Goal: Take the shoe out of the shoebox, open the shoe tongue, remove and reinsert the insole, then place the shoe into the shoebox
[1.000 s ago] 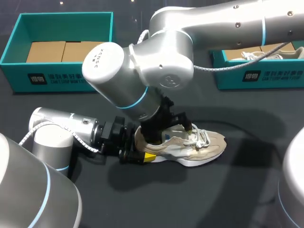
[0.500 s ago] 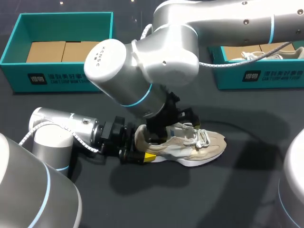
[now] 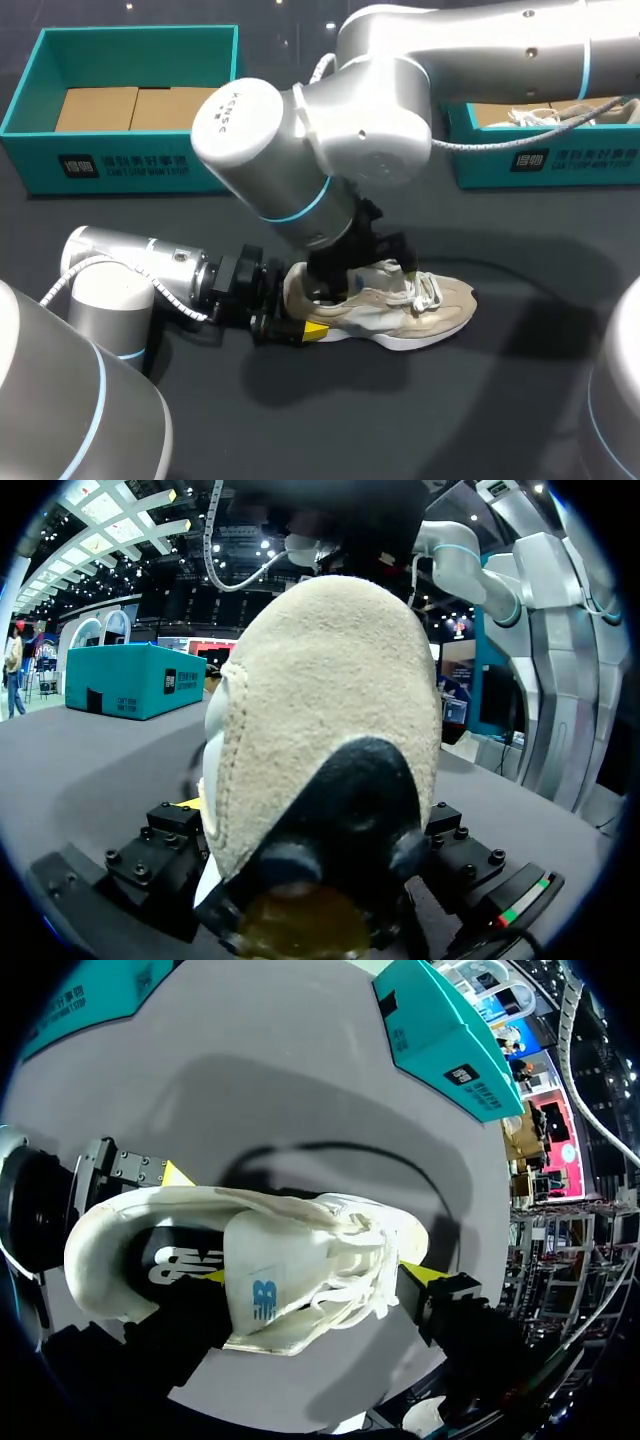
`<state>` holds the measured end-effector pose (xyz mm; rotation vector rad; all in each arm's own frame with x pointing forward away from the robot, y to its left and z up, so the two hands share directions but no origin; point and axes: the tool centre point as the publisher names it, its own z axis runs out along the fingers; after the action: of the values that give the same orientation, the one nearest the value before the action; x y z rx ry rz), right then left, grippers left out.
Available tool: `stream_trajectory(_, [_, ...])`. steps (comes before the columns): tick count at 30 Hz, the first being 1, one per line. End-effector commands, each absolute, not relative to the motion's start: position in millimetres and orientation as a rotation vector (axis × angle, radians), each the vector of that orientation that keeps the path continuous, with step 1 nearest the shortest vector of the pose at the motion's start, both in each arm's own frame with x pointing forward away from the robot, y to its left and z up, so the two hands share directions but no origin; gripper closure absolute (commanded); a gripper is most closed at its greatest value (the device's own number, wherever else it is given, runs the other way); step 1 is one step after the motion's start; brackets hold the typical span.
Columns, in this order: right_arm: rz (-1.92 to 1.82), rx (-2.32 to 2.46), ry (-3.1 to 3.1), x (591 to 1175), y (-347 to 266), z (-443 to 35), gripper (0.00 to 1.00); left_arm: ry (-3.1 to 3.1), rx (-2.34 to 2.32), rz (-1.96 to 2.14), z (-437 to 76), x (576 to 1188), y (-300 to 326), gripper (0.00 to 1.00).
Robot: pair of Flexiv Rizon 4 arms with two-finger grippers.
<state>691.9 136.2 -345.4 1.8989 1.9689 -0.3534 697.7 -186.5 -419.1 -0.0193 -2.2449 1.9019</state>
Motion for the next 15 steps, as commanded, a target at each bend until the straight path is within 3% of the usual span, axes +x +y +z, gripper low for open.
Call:
stream_trajectory(1, [-0.184, 2.271, 1.478, 683, 126, -343, 0.54, -2.245, -0.017, 1.904, -421, 696, -185, 1.0])
stream_trajectory(5, [-0.179, 2.268, 1.474, 683, 125, -336, 0.63, -2.245, -0.017, 1.904, -421, 696, -185, 1.0])
stream_trajectory(15, [-0.168, 2.288, 1.54, 684, 124, -328, 0.64, -2.245, -0.017, 1.904, -421, 696, -185, 1.0])
